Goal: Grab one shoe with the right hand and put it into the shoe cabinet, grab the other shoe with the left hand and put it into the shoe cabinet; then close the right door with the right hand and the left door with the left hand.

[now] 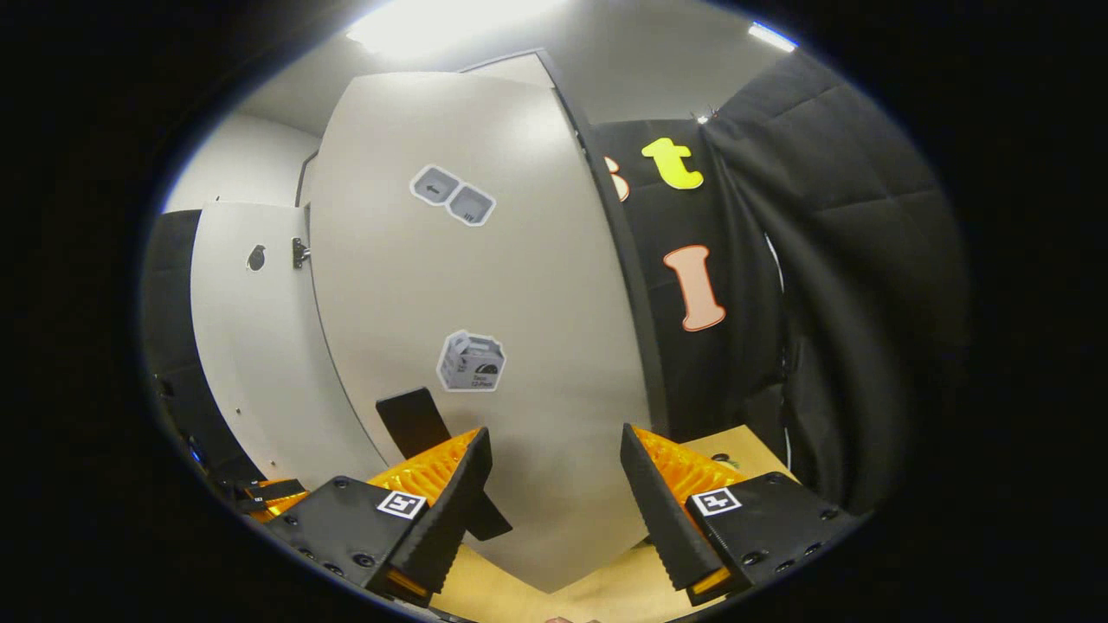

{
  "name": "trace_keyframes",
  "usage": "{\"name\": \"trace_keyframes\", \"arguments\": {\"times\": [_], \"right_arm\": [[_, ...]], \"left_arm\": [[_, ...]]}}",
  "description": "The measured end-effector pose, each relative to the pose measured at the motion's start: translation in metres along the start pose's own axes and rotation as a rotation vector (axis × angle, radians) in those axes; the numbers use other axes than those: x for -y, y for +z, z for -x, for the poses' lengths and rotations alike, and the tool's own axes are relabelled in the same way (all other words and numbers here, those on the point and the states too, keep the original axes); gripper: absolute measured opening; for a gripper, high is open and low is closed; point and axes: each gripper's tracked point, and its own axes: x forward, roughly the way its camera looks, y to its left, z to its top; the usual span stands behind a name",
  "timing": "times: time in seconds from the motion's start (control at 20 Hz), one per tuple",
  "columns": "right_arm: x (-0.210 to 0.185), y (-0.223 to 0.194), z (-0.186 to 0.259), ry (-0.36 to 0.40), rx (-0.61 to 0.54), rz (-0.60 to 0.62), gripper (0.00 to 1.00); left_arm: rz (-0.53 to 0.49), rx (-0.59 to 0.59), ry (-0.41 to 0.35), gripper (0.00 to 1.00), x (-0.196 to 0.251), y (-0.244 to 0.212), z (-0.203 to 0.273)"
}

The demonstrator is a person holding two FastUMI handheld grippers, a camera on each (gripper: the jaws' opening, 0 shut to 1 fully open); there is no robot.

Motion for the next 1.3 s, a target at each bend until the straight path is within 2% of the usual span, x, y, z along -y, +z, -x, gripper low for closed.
{"name": "trace_keyframes", "arguments": {"times": [0.2,0.3,0.4,0.55,0.6,0.7,0.75,0.85,0.95,1.1,1.15,1.2,1.25,1.3], "right_arm": [[-0.003,-0.006,-0.005,-0.014,0.010,0.036,0.96],[0.002,-0.016,-0.005,-0.030,-0.001,0.031,0.96],[0.006,-0.025,-0.005,-0.048,-0.015,0.007,0.96],[0.014,-0.033,-0.006,-0.075,-0.035,-0.001,0.96],[0.016,-0.035,-0.007,-0.080,-0.042,0.001,0.96],[0.016,-0.037,-0.008,-0.091,-0.048,0.013,0.96],[0.015,-0.037,-0.008,-0.096,-0.049,0.024,0.96],[0.013,-0.037,-0.007,-0.101,-0.049,0.052,0.96],[0.012,-0.039,-0.005,-0.108,-0.052,0.082,0.96],[0.011,-0.042,-0.005,-0.117,-0.065,0.113,0.96],[0.011,-0.042,-0.004,-0.119,-0.070,0.115,0.96],[0.010,-0.042,-0.004,-0.122,-0.075,0.116,0.96],[0.011,-0.041,-0.005,-0.125,-0.080,0.117,0.96],[0.011,-0.042,-0.004,-0.131,-0.086,0.118,0.96]], "left_arm": [[0.004,0.031,-0.029,0.97,-0.014,0.003,0.031],[0.034,0.049,-0.034,0.97,-0.033,0.004,0.044],[0.075,0.063,-0.069,1.00,-0.043,0.011,0.060],[0.038,0.088,0.029,1.00,-0.092,0.021,0.078],[0.019,0.094,0.072,0.96,-0.111,0.022,0.082],[-0.009,0.107,0.144,0.96,-0.145,0.033,0.087],[-0.016,0.112,0.170,1.00,-0.159,0.038,0.091],[-0.035,0.135,0.205,0.96,-0.182,0.050,0.093],[-0.053,0.153,0.212,1.00,-0.201,0.063,0.086],[-0.095,0.166,0.204,1.00,-0.219,0.081,0.070],[-0.107,0.164,0.202,0.96,-0.225,0.086,0.063],[-0.119,0.160,0.200,1.00,-0.229,0.089,0.056],[-0.131,0.157,0.194,1.00,-0.232,0.092,0.049],[-0.143,0.160,0.185,0.96,-0.234,0.096,0.041]]}}
